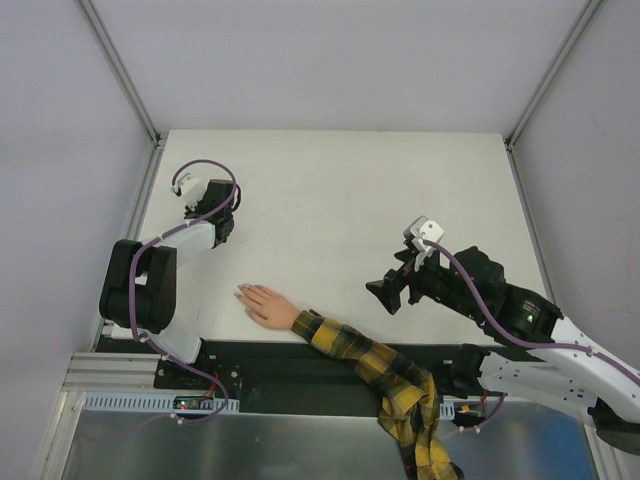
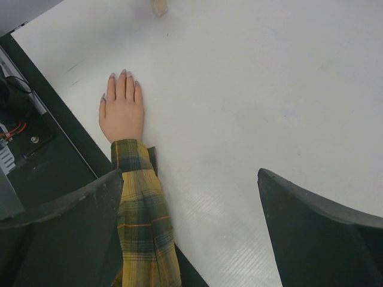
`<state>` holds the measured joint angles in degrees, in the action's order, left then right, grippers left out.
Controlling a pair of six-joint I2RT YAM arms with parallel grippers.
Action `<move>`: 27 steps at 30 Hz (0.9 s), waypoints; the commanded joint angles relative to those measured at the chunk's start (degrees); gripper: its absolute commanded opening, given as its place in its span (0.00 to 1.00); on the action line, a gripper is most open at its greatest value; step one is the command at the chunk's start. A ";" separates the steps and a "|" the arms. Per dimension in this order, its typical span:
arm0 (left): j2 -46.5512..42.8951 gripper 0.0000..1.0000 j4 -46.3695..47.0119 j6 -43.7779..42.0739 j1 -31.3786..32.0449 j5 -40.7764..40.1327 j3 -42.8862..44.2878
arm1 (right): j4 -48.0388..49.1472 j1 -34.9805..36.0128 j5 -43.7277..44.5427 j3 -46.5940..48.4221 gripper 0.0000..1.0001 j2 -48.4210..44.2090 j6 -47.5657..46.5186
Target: Paint the nails
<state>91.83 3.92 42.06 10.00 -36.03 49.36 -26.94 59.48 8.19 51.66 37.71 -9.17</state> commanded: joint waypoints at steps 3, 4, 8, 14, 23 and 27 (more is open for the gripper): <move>0.37 0.23 -0.76 -0.23 -0.60 0.35 2.14 | 0.83 -0.07 -0.18 0.20 0.96 -0.10 1.00; 0.19 0.25 -1.19 -0.23 -0.51 0.35 2.05 | 0.84 -0.16 -0.36 0.20 0.96 0.16 1.17; -2.52 0.45 -1.64 -0.84 -0.24 0.25 2.23 | 0.65 -0.16 -0.36 0.29 0.96 0.96 1.26; -12.10 0.60 -2.69 -0.84 0.46 6.31 1.61 | -0.12 -0.16 3.31 0.46 0.96 2.71 3.28; -25.64 0.81 2.47 2.32 -0.24 53.30 0.22 | -7.06 -0.51 19.40 2.75 0.96 1.40 7.32; -29.86 0.81 13.37 6.09 -0.24 74.32 -3.21 | -14.08 -0.51 33.43 5.28 0.96 0.69 10.90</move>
<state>65.98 6.61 43.72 10.02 9.93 49.06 -33.47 59.18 25.67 52.12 39.64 -3.16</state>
